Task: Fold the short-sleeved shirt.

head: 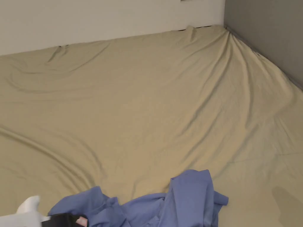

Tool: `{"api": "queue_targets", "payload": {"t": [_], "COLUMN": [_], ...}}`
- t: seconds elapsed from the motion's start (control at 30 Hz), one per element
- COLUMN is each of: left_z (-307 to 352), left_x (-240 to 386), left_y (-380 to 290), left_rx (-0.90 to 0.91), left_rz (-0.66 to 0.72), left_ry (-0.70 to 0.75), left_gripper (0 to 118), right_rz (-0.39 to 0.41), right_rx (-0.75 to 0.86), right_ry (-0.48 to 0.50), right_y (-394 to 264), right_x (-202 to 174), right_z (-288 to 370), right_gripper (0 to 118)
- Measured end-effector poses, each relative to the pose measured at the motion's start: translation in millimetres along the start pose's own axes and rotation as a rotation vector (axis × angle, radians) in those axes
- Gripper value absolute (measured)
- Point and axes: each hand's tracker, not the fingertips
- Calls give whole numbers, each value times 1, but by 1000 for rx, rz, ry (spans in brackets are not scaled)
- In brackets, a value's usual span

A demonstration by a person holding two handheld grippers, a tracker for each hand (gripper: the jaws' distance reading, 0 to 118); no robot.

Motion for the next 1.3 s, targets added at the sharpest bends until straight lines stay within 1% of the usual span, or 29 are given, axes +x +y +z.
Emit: {"api": "queue_targets", "payload": {"t": [0.03, 0.1, 0.17, 0.33, 0.37, 0.4, 0.43, 0.47, 0.5, 0.53, 0.57, 0.6, 0.63, 0.67, 0.7, 0.73, 0.77, 0.8, 0.83, 0.87, 0.9, 0.93, 1.0, 1.07, 1.13, 1.17, 1.23, 1.3], "left_z": [-11, -37, -78, -169, -183, -189, -190, -186, -179, -168, -153, -139, -123, -100, -86, -75, -69, -73, -81, -91, -102, -114, -141, -172, -196, -211, -238, -239], "left_x": [28, 73, 97, 171, 180, 188, 191, 191, 188, 187, 184, 179, 174, 179, 177, 173, 170, 168, 165, 164, 165, 174, 183, 199, 219, 225, 226, 228], "left_y": [1, 1, 3, -26, -31, -37, -40, -40, -38, -33, -29, -26, -23, -25, -27, -32, -38, -44, -54, -62, -72, -86, -105, -114, -124, -124, -118, -113], "left_rx": [-24, -49, -85, -230, -251, -253, -248, -238, -237, -235, -181, -126, -36, 61, 147, 234, 289, 340, 374, 375, 337, 324, 289, 208, 222, 181, 93, 97], "left_rz": [-93, -209, -312, -458, -454, -431, -409, -385, -332, -250, -183, -158, -155, -178, -204, -233, -272, -324, -389, -472, -529, -568, -562, -567, -642, -673, -628, -590], "left_ry": [53, 89, 68, 63, 63, 66, 35, -31, -117, -193, -230, -249, -301, -307, -267, -185, -97, 36, 153, 248, 282, 245, 140, 78, 75, 76, 84, 54], "left_gripper": [12, 12, 12, 12, 13, 17, 37, 70, 95, 100, 99, 99, 99, 99, 99, 99, 98, 96, 85, 66, 38, 9, 8, 7, 8, 7, 7, 7], "right_rz": [1, 1, -1, -25, -25, -26, -31, -40, -50, -56, -61, -64, -70, -76, -81, -84, -85, -85, -85, -85, -83, -80, -77, -76, -71, -68, -68, -60], "right_rx": [3, 8, 24, 54, 58, 61, 65, 70, 75, 76, 75, 72, 67, 63, 60, 57, 56, 53, 50, 44, 39, 37, 38, 42, 46, 48, 45, 33], "right_ry": [4, 14, 13, 1, -11, -20, -26, -28, -28, -32, -39, -40, -39, -37, -35, -33, -29, -22, -17, -11, -6, -2, 1, 1, -3, -7, -14, -24], "right_y": [0, 1, 0, 1, 1, 1, 1, 0, 0, -1, -2, -3, -4, -6, -7, -8, -9, -10, -12, -12, -13, -13, -10, -10, -10, -10, -11, -14], "right_x": [0, 3, 6, 18, 20, 22, 24, 27, 29, 31, 39, 43, 45, 46, 46, 46, 46, 45, 44, 44, 43, 43, 39, 38, 41, 41, 44, 44], "right_z": [1, 4, 10, 25, 28, 30, 32, 35, 36, 37, 38, 38, 36, 34, 32, 31, 30, 30, 28, 26, 25, 25, 22, 24, 27, 29, 30, 30], "right_gripper": [8, 8, 8, 8, 8, 8, 8, 8, 8, 8, 8, 8, 8, 8, 8, 8, 8, 8, 8, 8, 8, 8, 8, 8, 8, 8, 8, 8]}}
